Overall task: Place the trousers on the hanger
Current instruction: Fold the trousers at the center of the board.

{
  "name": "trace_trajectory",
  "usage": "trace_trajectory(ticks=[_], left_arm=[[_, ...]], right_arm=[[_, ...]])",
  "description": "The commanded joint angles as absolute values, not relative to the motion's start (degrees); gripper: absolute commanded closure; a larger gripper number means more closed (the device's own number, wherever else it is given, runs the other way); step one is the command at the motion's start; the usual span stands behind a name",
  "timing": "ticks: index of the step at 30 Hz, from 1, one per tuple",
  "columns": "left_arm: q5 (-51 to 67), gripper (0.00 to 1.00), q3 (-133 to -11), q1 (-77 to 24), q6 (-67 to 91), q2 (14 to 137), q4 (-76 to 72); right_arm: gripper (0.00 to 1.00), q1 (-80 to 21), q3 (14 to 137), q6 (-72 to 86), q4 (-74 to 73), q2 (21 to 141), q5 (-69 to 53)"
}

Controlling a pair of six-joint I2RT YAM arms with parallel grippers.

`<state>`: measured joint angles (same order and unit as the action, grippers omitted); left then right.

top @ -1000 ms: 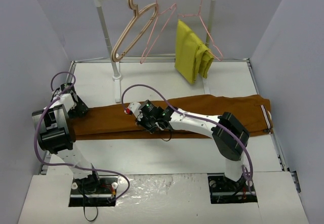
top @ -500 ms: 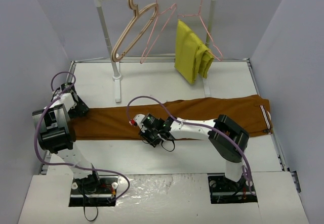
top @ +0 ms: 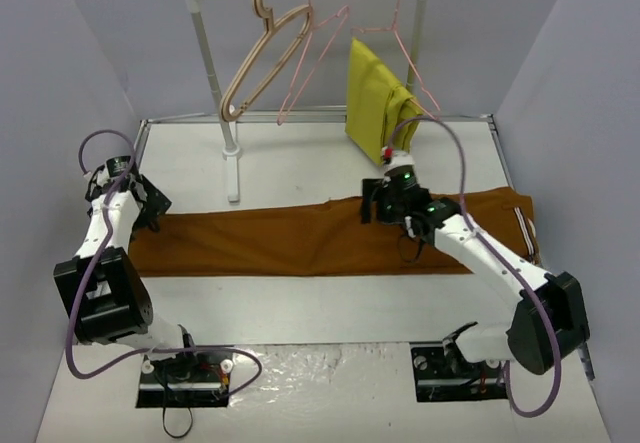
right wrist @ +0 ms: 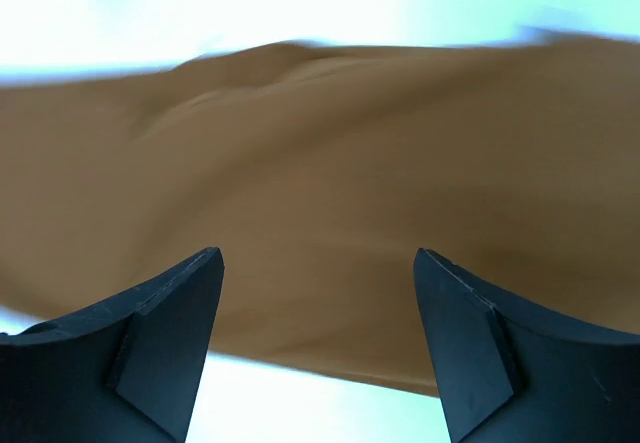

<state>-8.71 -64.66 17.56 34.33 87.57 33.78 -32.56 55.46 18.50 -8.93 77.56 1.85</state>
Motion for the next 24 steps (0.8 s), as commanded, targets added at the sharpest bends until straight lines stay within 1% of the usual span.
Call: trace_trajectory(ticks=[1, 2, 4, 5, 8, 10, 15, 16, 19, 24], left_arm=[[-6.5, 0.10, -60.4, 14.8, 38.2, 83.7, 36.1], [-6.2, 0.10, -59.4, 14.2, 39.4, 83.8, 35.5], [-4.4, 0.11, -56.1, 14.1, 40.9, 85.2, 34.0], [-4.2, 0.11, -54.9, 14.1, 41.5, 85.8, 33.7], [-4.8, 0.11, -51.1, 14.9, 42.6, 87.3, 32.0], [-5.1, 0.11, -50.2, 16.0, 42.9, 88.4, 32.1], [-8.0, 0.12, -50.7, 20.3, 43.2, 89.3, 36.0], [-10.7, 0.12, -50.8, 22.1, 43.7, 89.0, 37.7], [-10.6, 0.12, -50.8, 26.7, 43.9, 87.0, 37.6], [-9.0, 0.09, -54.6, 27.3, 43.2, 82.5, 38.5]], right_arm=[[0.27, -22.8, 49.2, 30.0, -13.2, 72.4, 6.5], [0.27, -17.5, 47.8, 31.0, -12.9, 71.9, 6.3], [0.27, -12.7, 44.1, 33.6, -11.9, 71.7, 5.2], [0.27, -8.4, 43.1, 34.1, -11.0, 72.0, 4.3], [0.26, -1.5, 38.9, 36.3, -7.0, 73.3, 0.7], [0.26, 0.8, 36.4, 38.0, -4.2, 74.4, 0.5], [0.30, 13.7, 34.5, 39.4, -3.3, 80.2, -1.9], [0.30, 15.1, 34.4, 39.2, -3.3, 80.7, -1.6], [0.30, 19.2, 34.7, 39.0, -3.3, 80.7, -0.6], [0.26, 19.1, 36.8, 36.8, -4.8, 74.7, -0.4]])
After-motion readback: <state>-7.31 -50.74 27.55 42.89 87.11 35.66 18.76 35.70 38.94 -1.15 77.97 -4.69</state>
